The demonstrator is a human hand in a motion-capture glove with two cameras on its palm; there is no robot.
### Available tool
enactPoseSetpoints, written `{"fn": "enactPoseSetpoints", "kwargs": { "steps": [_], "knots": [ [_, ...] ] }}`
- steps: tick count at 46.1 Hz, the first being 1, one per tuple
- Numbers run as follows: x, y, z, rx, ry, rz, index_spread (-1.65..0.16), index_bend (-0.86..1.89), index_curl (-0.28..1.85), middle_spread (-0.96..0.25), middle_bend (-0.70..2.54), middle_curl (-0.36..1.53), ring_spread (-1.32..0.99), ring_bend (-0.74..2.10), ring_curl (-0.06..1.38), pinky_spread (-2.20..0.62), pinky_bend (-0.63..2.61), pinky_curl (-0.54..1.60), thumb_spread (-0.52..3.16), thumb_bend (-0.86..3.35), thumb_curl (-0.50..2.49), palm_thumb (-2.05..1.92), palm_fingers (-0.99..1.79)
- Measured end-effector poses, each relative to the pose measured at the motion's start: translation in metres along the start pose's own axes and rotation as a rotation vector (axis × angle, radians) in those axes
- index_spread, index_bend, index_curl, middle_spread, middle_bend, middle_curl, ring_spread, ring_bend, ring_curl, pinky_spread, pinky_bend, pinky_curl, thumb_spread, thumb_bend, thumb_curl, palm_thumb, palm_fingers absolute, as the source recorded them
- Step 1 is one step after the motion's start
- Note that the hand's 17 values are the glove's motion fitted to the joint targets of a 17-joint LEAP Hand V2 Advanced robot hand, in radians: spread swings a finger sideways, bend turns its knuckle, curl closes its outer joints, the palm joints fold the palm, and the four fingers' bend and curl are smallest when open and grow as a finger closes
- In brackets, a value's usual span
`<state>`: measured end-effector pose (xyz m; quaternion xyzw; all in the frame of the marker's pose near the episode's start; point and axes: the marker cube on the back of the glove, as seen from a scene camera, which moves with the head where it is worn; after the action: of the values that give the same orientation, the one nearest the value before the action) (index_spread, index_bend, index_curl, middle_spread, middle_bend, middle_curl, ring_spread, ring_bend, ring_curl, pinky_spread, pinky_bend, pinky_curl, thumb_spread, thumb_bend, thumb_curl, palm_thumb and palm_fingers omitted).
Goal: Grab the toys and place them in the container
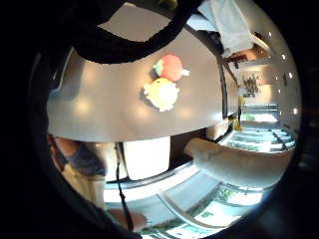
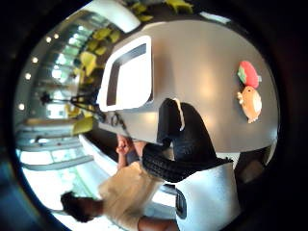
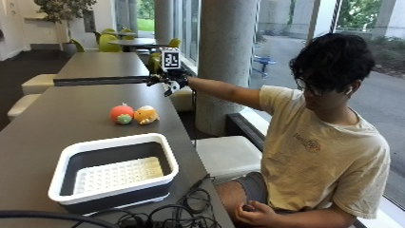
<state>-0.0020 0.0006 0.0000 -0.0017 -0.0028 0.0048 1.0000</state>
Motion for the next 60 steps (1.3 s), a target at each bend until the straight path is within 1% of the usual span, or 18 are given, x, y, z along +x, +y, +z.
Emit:
{"fn": "enactPoseSetpoints", "kwargs": {
  "steps": [3,6,12,14,18,20,25,27,30,31,34,36,39,43,48,52,57,60],
  "knots": [
    [-0.007,-0.002,-0.001,-0.003,-0.013,-0.021,-0.16,0.12,0.04,-0.03,0.11,0.02,-0.05,0.28,0.05,-0.01,0.57,0.15,0.63,0.08,0.03,0.09,0.06],
    [-0.013,-0.002,-0.003,-0.006,-0.032,0.028,-0.2,0.14,0.06,-0.03,0.13,0.04,-0.06,0.31,0.08,-0.02,0.63,0.19,0.84,0.08,0.05,0.09,0.02],
    [-0.006,-0.002,-0.006,0.003,0.02,-0.005,-0.24,0.16,0.11,-0.04,0.15,0.07,-0.08,0.36,0.11,-0.02,0.69,0.23,1.11,0.09,0.09,0.09,-0.02],
    [-0.01,-0.002,-0.005,0.002,-0.012,0.024,-0.25,0.16,0.12,-0.04,0.15,0.08,-0.09,0.37,0.12,-0.02,0.7,0.24,1.17,0.09,0.1,0.09,-0.03],
    [-0.02,0.0,-0.002,-0.006,-0.111,0.163,-0.27,0.17,0.15,-0.04,0.16,0.11,-0.1,0.39,0.14,-0.02,0.71,0.26,1.26,0.08,0.13,0.08,-0.05],
    [-0.012,0.0,0.0,-0.009,-0.098,0.151,-0.27,0.17,0.16,-0.04,0.16,0.12,-0.1,0.39,0.14,-0.02,0.72,0.27,1.3,0.08,0.14,0.08,-0.06],
    [0.016,-0.005,0.004,-0.019,0.032,0.041,-0.28,0.14,0.18,-0.04,0.16,0.14,-0.1,0.41,0.16,-0.02,0.73,0.28,1.35,0.07,0.16,0.07,-0.07],
    [0.026,-0.006,0.007,-0.032,0.065,0.045,-0.27,0.08,0.17,-0.04,0.16,0.15,-0.1,0.43,0.17,-0.02,0.76,0.29,1.37,0.06,0.17,0.07,-0.11],
    [0.042,-0.008,0.015,-0.041,0.046,0.072,-0.27,-0.05,0.12,-0.04,0.17,0.17,-0.1,0.48,0.19,-0.02,0.83,0.32,1.38,0.05,0.18,0.07,-0.21],
    [0.042,-0.011,0.018,-0.042,0.044,0.076,-0.27,-0.04,0.11,-0.04,0.16,0.17,-0.1,0.48,0.19,-0.02,0.86,0.32,1.38,0.05,0.19,0.07,-0.23],
    [0.016,-0.024,0.022,-0.061,0.042,0.08,-0.27,-0.05,0.09,-0.03,0.15,0.18,-0.1,0.49,0.21,-0.02,0.91,0.34,1.38,0.05,0.2,0.08,-0.27],
    [0.002,-0.029,0.027,-0.085,0.041,0.127,-0.27,-0.04,0.08,-0.03,0.14,0.18,-0.1,0.49,0.21,-0.01,0.95,0.35,1.37,0.04,0.21,0.09,-0.3],
    [0.015,-0.03,0.035,-0.115,0.104,0.207,-0.27,-0.04,0.06,-0.03,0.13,0.19,-0.09,0.48,0.22,-0.01,1.0,0.37,1.36,0.04,0.22,0.09,-0.35],
    [0.035,-0.035,0.049,-0.114,0.146,0.213,-0.26,-0.05,0.04,-0.02,0.11,0.19,-0.08,0.46,0.23,-0.01,1.04,0.38,1.34,0.02,0.24,0.1,-0.39],
    [0.054,-0.044,0.08,-0.17,0.087,0.218,-0.26,-0.05,0.02,-0.01,0.11,0.19,-0.06,0.43,0.23,0.0,1.12,0.4,1.31,0.0,0.25,0.1,-0.41],
    [0.066,-0.048,0.102,-0.219,0.059,0.28,-0.26,-0.05,0.01,-0.01,0.11,0.19,-0.06,0.41,0.24,0.01,1.17,0.41,1.29,-0.01,0.26,0.11,-0.41],
    [0.086,-0.051,0.122,-0.241,0.123,0.34,-0.26,-0.03,0.0,-0.01,0.11,0.19,-0.05,0.39,0.24,0.0,1.22,0.42,1.28,-0.01,0.27,0.11,-0.39],
    [0.095,-0.055,0.141,-0.258,0.09,0.365,-0.26,0.0,0.01,0.0,0.12,0.2,-0.05,0.38,0.24,0.0,1.21,0.41,1.27,-0.01,0.27,0.11,-0.36]
  ]
}}
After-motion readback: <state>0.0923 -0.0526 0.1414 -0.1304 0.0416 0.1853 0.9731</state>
